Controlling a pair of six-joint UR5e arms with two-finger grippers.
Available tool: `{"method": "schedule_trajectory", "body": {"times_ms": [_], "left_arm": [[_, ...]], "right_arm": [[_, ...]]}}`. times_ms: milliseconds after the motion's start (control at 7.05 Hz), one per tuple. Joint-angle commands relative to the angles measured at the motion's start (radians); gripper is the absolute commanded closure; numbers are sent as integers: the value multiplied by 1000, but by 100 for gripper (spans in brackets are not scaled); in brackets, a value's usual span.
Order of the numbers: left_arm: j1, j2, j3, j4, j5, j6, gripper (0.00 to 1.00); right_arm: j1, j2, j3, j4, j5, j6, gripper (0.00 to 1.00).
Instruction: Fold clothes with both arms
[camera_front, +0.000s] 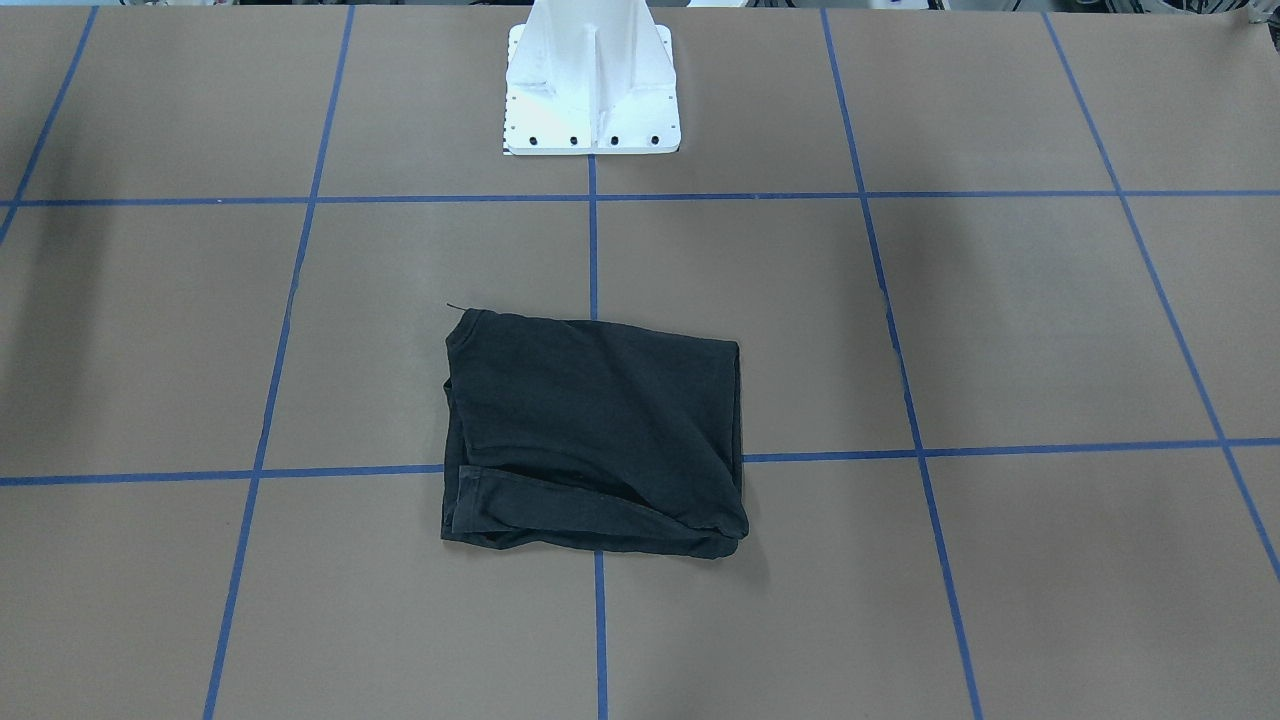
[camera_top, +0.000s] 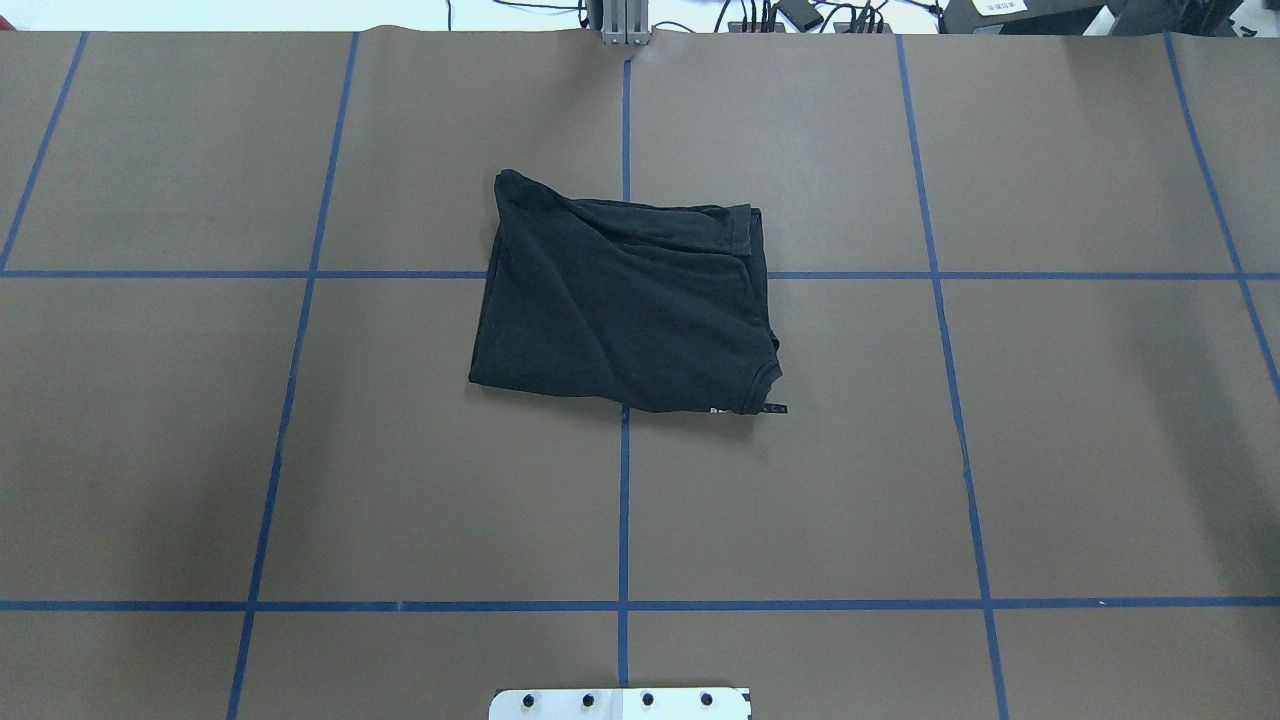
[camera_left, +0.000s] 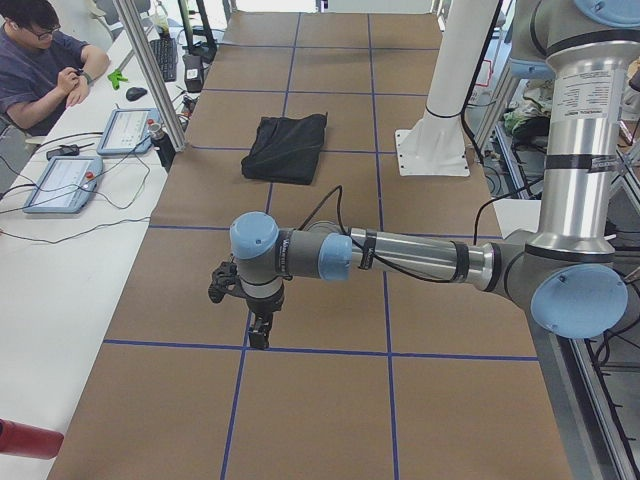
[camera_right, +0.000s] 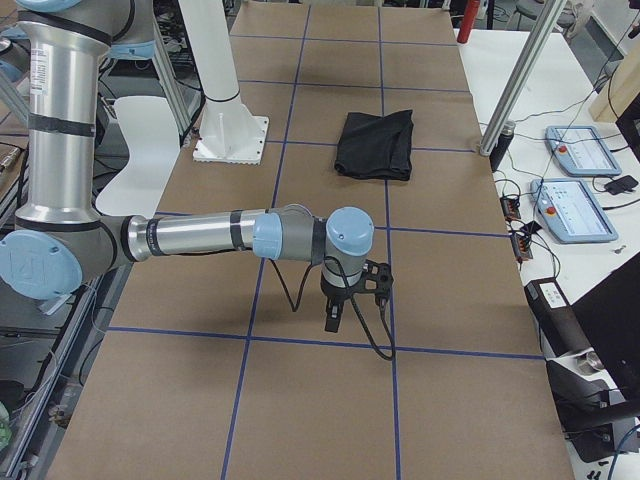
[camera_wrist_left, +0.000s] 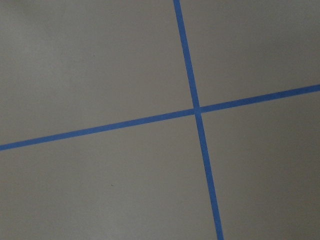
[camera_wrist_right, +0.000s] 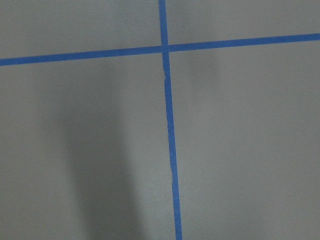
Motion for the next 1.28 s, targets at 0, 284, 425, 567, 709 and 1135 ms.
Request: {"method": "schedule_trajectory", "body": {"times_ms": [0, 284, 425, 567, 709, 1135], "left_arm": [[0, 26, 15, 0, -64, 0, 1], [1, 40, 15, -1, -60, 0, 1], [1, 40, 15, -3, -60, -1, 1], [1, 40, 16, -1, -58, -4, 1], [1, 42, 16, -1, -58, -4, 1], [1, 40, 16, -1, -57, -4, 1]], "right_arm": [[-1, -7, -29, 7, 16, 1, 0], [0, -7, -42, 9, 15, 0, 0], [0, -7, -57, 9, 13, 0, 0], [0, -8, -68, 9, 12, 1, 0], [0, -8, -74, 9, 7, 1, 0], [20, -4, 25, -11, -40, 15, 0]]}}
